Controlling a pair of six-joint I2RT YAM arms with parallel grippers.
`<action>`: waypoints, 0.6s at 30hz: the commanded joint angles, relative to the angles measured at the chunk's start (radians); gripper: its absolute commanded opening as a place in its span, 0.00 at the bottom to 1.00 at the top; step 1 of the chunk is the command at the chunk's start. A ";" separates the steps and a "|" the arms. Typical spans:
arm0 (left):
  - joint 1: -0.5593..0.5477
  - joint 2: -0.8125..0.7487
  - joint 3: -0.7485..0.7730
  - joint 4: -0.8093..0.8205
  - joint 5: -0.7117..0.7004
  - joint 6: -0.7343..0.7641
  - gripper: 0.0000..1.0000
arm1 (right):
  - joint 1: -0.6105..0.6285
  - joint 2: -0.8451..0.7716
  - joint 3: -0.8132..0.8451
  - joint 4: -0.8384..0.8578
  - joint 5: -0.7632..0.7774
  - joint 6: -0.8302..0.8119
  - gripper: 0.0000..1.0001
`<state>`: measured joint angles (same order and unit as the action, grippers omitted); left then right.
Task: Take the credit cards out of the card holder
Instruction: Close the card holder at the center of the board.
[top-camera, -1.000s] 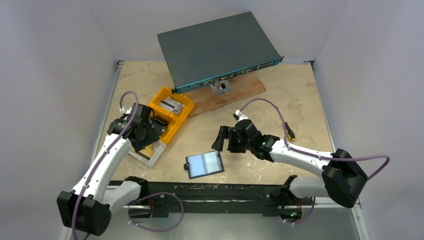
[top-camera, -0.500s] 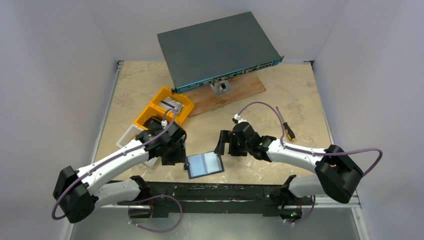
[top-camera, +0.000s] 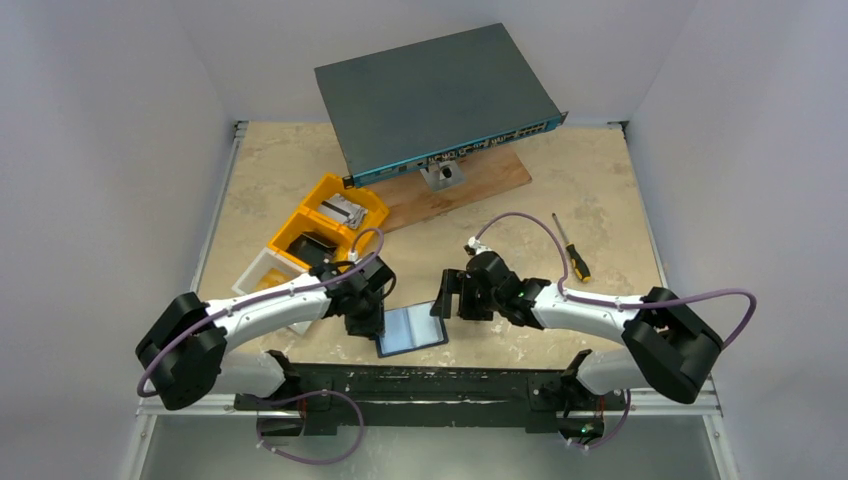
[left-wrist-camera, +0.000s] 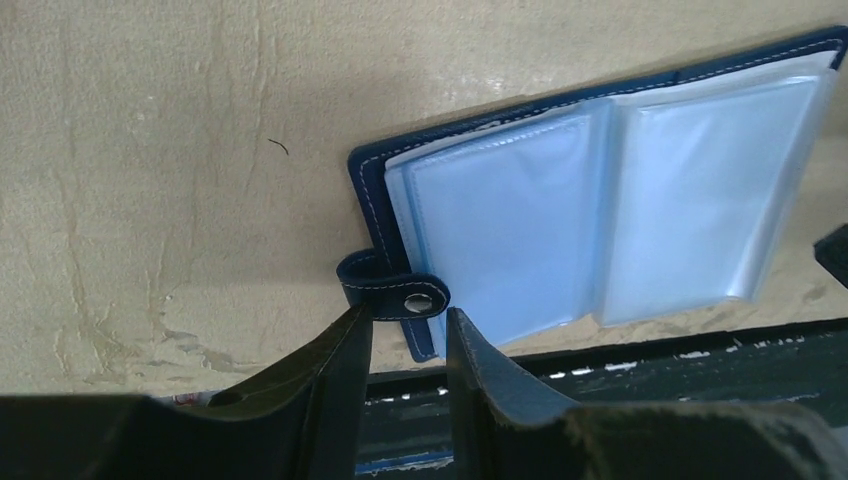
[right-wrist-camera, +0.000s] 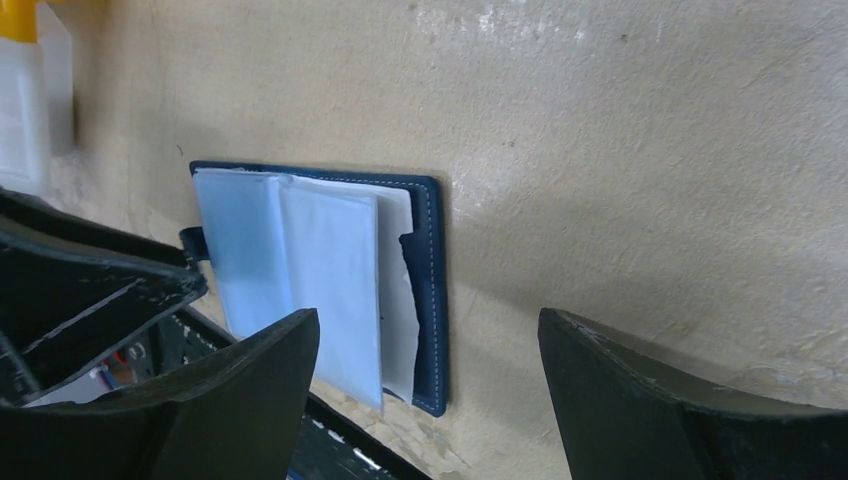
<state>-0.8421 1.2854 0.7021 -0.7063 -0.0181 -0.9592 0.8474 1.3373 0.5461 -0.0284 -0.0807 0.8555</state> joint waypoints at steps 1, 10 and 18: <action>-0.006 0.030 -0.023 0.031 -0.050 -0.012 0.31 | 0.007 0.015 -0.027 0.055 -0.037 0.025 0.79; -0.007 0.064 -0.066 0.045 -0.098 -0.057 0.12 | 0.007 0.045 -0.042 0.089 -0.074 0.037 0.70; -0.006 0.156 -0.063 0.153 -0.035 -0.045 0.00 | 0.007 0.089 -0.056 0.170 -0.163 0.059 0.69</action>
<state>-0.8448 1.3537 0.6662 -0.6678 -0.0540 -0.9947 0.8501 1.3926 0.5175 0.1093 -0.1783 0.8974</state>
